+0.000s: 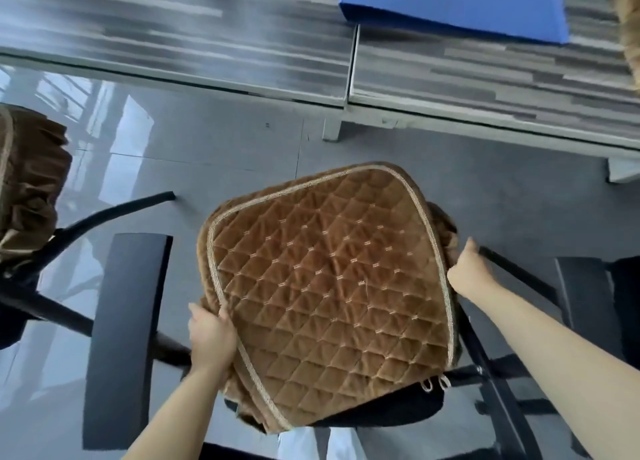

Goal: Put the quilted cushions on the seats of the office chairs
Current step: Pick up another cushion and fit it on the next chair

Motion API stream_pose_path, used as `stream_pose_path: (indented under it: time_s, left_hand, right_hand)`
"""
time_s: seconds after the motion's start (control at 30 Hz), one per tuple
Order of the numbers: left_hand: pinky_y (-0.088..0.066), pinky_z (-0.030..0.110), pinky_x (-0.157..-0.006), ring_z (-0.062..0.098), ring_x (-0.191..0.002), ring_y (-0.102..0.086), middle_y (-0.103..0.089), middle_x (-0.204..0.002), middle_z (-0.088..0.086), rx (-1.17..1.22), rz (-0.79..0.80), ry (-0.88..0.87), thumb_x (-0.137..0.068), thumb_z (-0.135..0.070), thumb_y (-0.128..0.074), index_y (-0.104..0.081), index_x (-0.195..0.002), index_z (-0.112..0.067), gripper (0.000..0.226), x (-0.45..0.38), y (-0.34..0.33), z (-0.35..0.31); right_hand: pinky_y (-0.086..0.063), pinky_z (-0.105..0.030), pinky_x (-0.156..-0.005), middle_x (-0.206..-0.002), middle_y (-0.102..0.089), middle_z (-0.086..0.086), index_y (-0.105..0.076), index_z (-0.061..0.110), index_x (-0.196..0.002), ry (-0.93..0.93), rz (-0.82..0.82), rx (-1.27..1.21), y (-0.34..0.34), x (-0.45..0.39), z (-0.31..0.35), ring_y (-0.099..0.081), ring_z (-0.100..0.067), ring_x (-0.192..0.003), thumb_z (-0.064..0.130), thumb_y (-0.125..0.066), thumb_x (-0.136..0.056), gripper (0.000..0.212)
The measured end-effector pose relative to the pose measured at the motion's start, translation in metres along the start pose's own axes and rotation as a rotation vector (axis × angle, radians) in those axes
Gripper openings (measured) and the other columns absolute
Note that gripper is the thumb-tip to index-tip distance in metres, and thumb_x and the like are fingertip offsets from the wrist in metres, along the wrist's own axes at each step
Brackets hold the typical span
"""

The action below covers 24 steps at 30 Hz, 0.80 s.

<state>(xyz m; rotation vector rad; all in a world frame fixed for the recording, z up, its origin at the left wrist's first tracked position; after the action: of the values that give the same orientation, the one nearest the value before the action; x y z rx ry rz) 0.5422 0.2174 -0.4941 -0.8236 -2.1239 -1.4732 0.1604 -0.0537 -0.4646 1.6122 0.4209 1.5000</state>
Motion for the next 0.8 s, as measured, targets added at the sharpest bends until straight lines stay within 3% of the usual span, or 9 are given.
stream_pose_path:
  time_s: [0.1, 0.17, 0.27, 0.37, 0.4, 0.53, 0.63, 0.7, 0.8]
  left_hand:
    - [-0.038, 0.045, -0.087, 0.044, -0.12, -0.048, -0.052, -0.131, 0.024, -0.041, 0.039, 0.005, -0.099, -0.014, -0.04, -0.042, -0.125, -0.001, 0.029, 0.001, -0.003, 0.003]
    - [-0.035, 0.04, -0.079, 0.042, -0.111, -0.052, -0.056, -0.123, 0.022, -0.07, 0.094, 0.002, -0.096, -0.015, -0.046, -0.043, -0.119, -0.006, 0.025, 0.0, -0.004, 0.001]
    - [-0.035, 0.039, -0.08, 0.043, -0.113, -0.052, -0.056, -0.12, 0.022, -0.139, 0.103, -0.012, -0.094, -0.011, -0.048, -0.044, -0.12, -0.002, 0.028, -0.004, -0.003, -0.005]
    - [-0.037, 0.039, -0.078, 0.037, -0.096, -0.051, -0.057, -0.11, 0.02, -0.147, 0.023, -0.052, -0.09, -0.001, -0.045, -0.047, -0.102, -0.003, 0.013, -0.011, 0.002, -0.007]
    - [-0.037, 0.039, -0.077, 0.033, -0.09, -0.049, -0.056, -0.105, 0.019, -0.104, -0.011, -0.054, -0.089, 0.001, -0.045, -0.047, -0.101, -0.003, 0.013, -0.01, 0.004, -0.007]
    - [-0.037, 0.038, -0.074, 0.03, -0.09, -0.052, -0.054, -0.096, 0.01, 0.083, -0.094, -0.145, -0.092, -0.002, -0.043, -0.043, -0.104, -0.009, 0.014, 0.006, 0.012, -0.009]
    - [-0.037, 0.039, -0.077, 0.025, -0.092, -0.049, -0.053, -0.109, 0.012, 0.132, -0.144, -0.254, -0.097, -0.007, -0.041, -0.044, -0.111, -0.011, 0.015, 0.018, 0.016, -0.019]
    - [-0.036, 0.038, -0.081, 0.022, -0.094, -0.046, -0.049, -0.118, 0.015, 0.143, -0.192, -0.308, -0.099, -0.01, -0.042, -0.046, -0.122, -0.008, 0.023, 0.024, 0.019, -0.024]
    - [-0.037, 0.035, -0.085, 0.024, -0.093, -0.046, -0.039, -0.124, 0.013, 0.149, -0.257, -0.348, -0.101, -0.013, -0.043, -0.045, -0.134, -0.011, 0.034, 0.029, 0.024, -0.025]
  right_hand:
    - [-0.034, -0.044, -0.104, -0.148, -0.033, -0.025, -0.013, 0.0, -0.148, -0.128, 0.168, 0.028, -0.027, 0.012, -0.039, -0.037, -0.041, -0.133, 0.003, -0.043, -0.094, 0.061]
    - [-0.032, -0.042, -0.106, -0.149, -0.032, -0.023, -0.016, 0.001, -0.148, -0.185, 0.208, -0.009, -0.038, 0.017, -0.055, -0.034, -0.04, -0.135, 0.003, -0.041, -0.095, 0.058]
    - [-0.034, -0.041, -0.103, -0.144, -0.04, -0.023, -0.029, 0.001, -0.143, -0.196, 0.217, -0.11, -0.047, 0.017, -0.065, -0.04, -0.039, -0.131, 0.002, -0.046, -0.094, 0.052]
    - [-0.044, -0.039, -0.095, -0.119, -0.062, -0.019, -0.057, 0.007, -0.115, -0.165, 0.213, -0.227, -0.051, 0.017, -0.066, -0.058, -0.036, -0.107, 0.002, -0.054, -0.09, 0.026]
    - [-0.048, -0.039, -0.091, -0.11, -0.066, -0.018, -0.06, 0.006, -0.107, -0.156, 0.219, -0.233, -0.051, 0.017, -0.066, -0.06, -0.034, -0.099, 0.003, -0.056, -0.089, 0.018]
    - [-0.049, -0.04, -0.091, -0.103, -0.064, -0.014, -0.058, 0.0, -0.114, -0.147, 0.254, -0.257, -0.05, 0.022, -0.065, -0.061, -0.033, -0.1, 0.006, -0.056, -0.09, 0.025]
    - [-0.041, -0.037, -0.084, -0.109, -0.056, -0.013, -0.051, 0.001, -0.112, -0.046, 0.109, -0.124, -0.033, 0.028, -0.059, -0.055, -0.034, -0.106, 0.014, -0.057, -0.093, 0.024]
    - [-0.039, -0.035, -0.077, -0.105, -0.059, -0.015, -0.051, 0.004, -0.102, 0.041, -0.037, -0.103, -0.02, 0.035, -0.057, -0.054, -0.034, -0.099, 0.017, -0.06, -0.092, 0.019]
    - [-0.04, -0.036, -0.074, -0.103, -0.056, -0.017, -0.05, 0.006, -0.102, 0.126, -0.231, -0.131, -0.007, 0.049, -0.063, -0.054, -0.035, -0.092, 0.016, -0.063, -0.089, 0.021]
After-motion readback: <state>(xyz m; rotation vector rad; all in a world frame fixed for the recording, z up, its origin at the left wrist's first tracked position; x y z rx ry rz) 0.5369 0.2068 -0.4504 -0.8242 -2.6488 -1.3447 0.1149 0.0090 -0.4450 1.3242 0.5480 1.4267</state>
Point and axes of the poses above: each hand's wrist, its own x-axis away from the middle knuckle, its own y-axis out of the back of the hand, z = x × y, the point moved 8 cm from there along -x, towards the middle knuckle
